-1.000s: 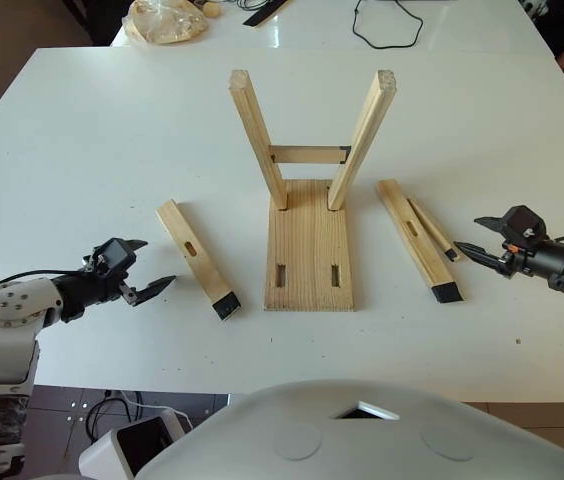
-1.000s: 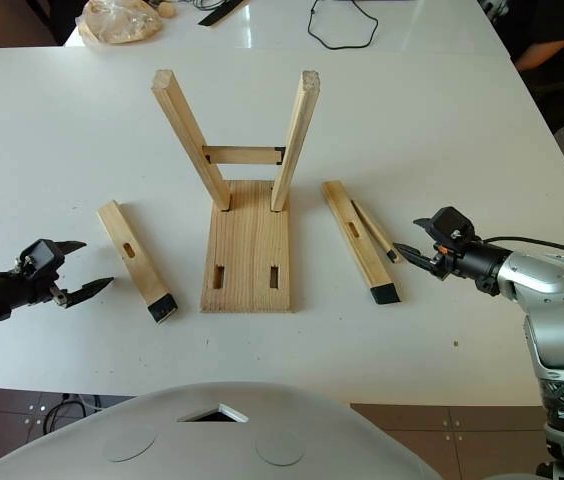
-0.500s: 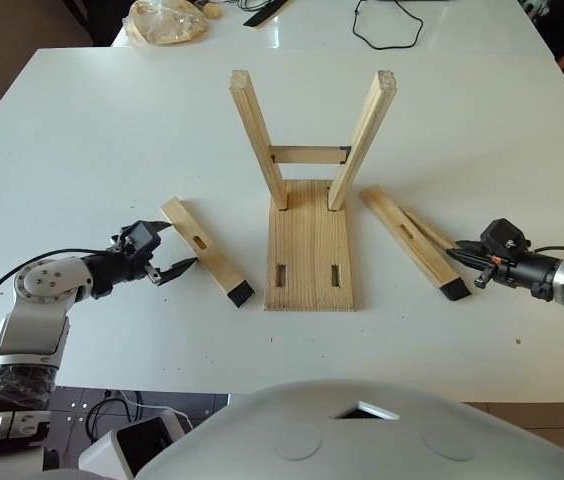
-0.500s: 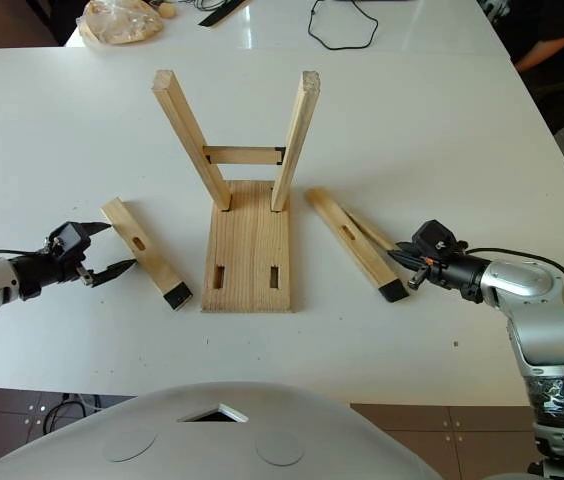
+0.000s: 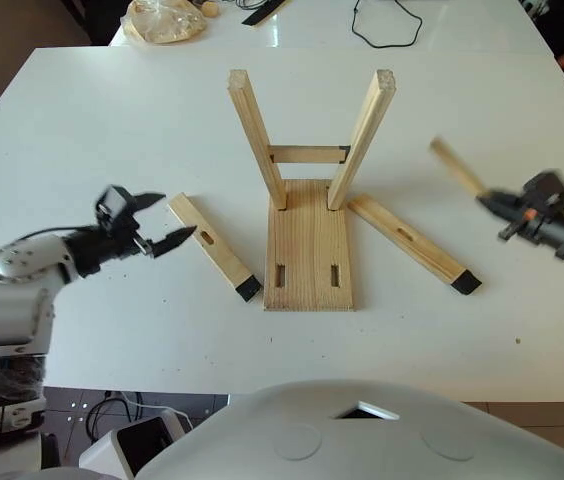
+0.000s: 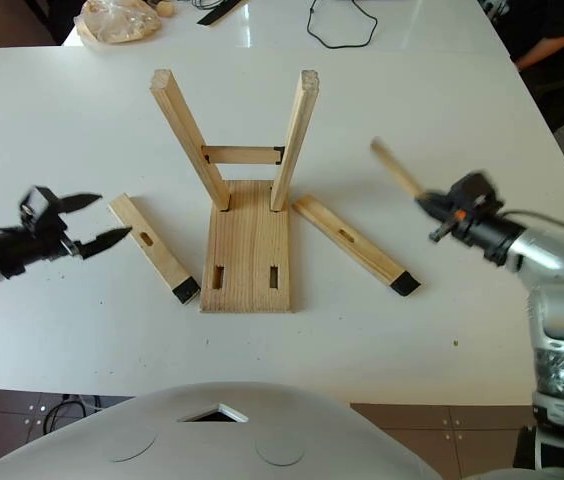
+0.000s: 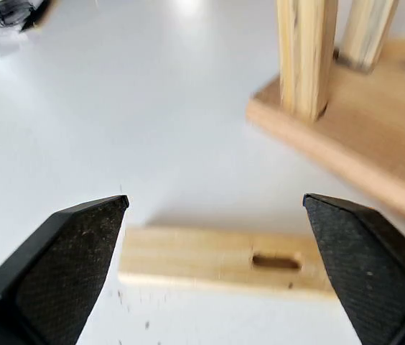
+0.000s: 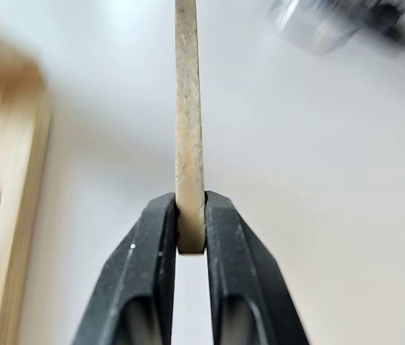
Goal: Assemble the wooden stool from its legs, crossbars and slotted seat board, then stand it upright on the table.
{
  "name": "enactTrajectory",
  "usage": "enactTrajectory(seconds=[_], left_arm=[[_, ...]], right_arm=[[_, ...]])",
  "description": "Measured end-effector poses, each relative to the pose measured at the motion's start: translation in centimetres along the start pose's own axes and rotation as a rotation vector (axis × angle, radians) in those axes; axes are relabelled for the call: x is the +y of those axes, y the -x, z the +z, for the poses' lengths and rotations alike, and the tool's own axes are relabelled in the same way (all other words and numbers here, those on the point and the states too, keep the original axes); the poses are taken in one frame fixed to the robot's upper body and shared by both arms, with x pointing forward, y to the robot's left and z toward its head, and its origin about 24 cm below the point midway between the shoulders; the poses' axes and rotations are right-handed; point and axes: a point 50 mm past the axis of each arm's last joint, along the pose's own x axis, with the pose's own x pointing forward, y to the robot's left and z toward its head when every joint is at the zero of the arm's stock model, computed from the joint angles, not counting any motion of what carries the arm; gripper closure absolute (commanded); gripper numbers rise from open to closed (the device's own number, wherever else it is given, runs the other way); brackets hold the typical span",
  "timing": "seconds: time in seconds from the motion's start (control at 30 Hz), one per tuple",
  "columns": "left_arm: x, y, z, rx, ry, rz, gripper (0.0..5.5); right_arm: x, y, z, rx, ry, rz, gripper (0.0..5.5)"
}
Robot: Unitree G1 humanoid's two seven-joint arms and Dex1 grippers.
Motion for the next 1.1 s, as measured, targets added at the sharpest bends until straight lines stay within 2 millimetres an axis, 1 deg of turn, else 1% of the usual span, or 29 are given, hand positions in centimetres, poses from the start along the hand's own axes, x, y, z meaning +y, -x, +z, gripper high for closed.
enactTrajectory(seconds=[0.07,0.1,0.13,0.17,0.23,0.27,0.3,0.33,0.37,0.4,0.47,0.53,0.6,0.7,0.87,0.93,0.97,1.03,1.07,1.1], left_arm=[[-0.5,-0.1,3.0,-0.113,0.023,-0.052,0.16],[-1.0,-0.2,4.4,-0.179,0.043,-0.095,0.12],[-1.8,-0.3,6.4,-0.256,0.053,-0.156,0.10],[-2.4,-0.6,7.8,-0.314,0.051,-0.203,0.10],[-4.0,-1.2,11.1,-0.419,0.045,-0.296,0.10],[-5.0,-1.6,12.7,-0.466,0.026,-0.338,0.10],[-6.4,-2.0,14.2,-0.507,0.004,-0.406,0.10],[-6.9,-2.1,14.6,-0.517,0.002,-0.433,0.10],[-8.1,-2.6,15.1,-0.530,0.020,-0.507,0.10],[-8.5,-2.9,15.1,-0.533,0.040,-0.529,0.10],[-8.8,-3.5,15.1,-0.534,0.078,-0.534,0.10],[-8.7,-4.3,15.1,-0.540,0.123,-0.503,0.10],[-8.4,-4.8,15.0,-0.544,0.159,-0.435,0.10],[-8.0,-5.4,14.7,-0.560,0.217,-0.355,0.10],[-7.9,-6.2,14.9,-0.619,0.306,-0.272,0.10],[-8.2,-6.7,15.3,-0.640,0.327,-0.274,0.10],[-8.3,-6.8,15.4,-0.641,0.329,-0.276,0.10],[-8.5,-7.0,15.6,-0.659,0.338,-0.293,0.10],[-8.6,-7.0,15.7,-0.667,0.341,-0.299,0.29],[-8.7,-6.9,15.7,-0.671,0.343,-0.308,0.31]], right_arm=[[-0.6,0.1,2.7,-0.165,-0.051,-0.002,5.09],[-0.6,0.3,3.9,-0.240,-0.093,0.018,5.09],[-0.5,0.6,5.5,-0.330,-0.139,0.060,5.09],[-0.2,0.7,6.6,-0.388,-0.163,0.106,5.09],[1.1,0.8,8.6,-0.478,-0.203,0.234,5.09],[2.1,0.7,9.7,-0.516,-0.209,0.311,5.09],[3.4,0.6,11.0,-0.560,-0.216,0.420,5.09],[4.0,0.6,11.3,-0.573,-0.226,0.464,5.09],[5.5,0.4,12.1,-0.589,-0.257,0.583,5.09],[6.1,0.1,12.1,-0.586,-0.270,0.628,5.09],[7.1,-0.8,12.0,-0.550,-0.266,0.655,5.09],[8.0,-2.1,12.1,-0.525,-0.168,0.587,5.09],[8.5,-2.8,12.7,-0.563,-0.009,0.431,5.09],[9.9,-3.0,13.8,-0.678,0.201,0.260,5.09],[12.3,-3.5,13.7,-0.805,0.489,0.008,5.09],[13.7,-3.8,13.7,-0.854,0.495,-0.018,5.09],[14.0,-3.9,13.7,-0.866,0.477,-0.022,5.09],[14.7,-4.2,13.4,-0.884,0.385,-0.025,5.09],[14.9,-4.4,13.2,-0.880,0.347,-0.029,5.09],[15.0,-4.6,13.0,-0.873,0.316,-0.026,5.09]])
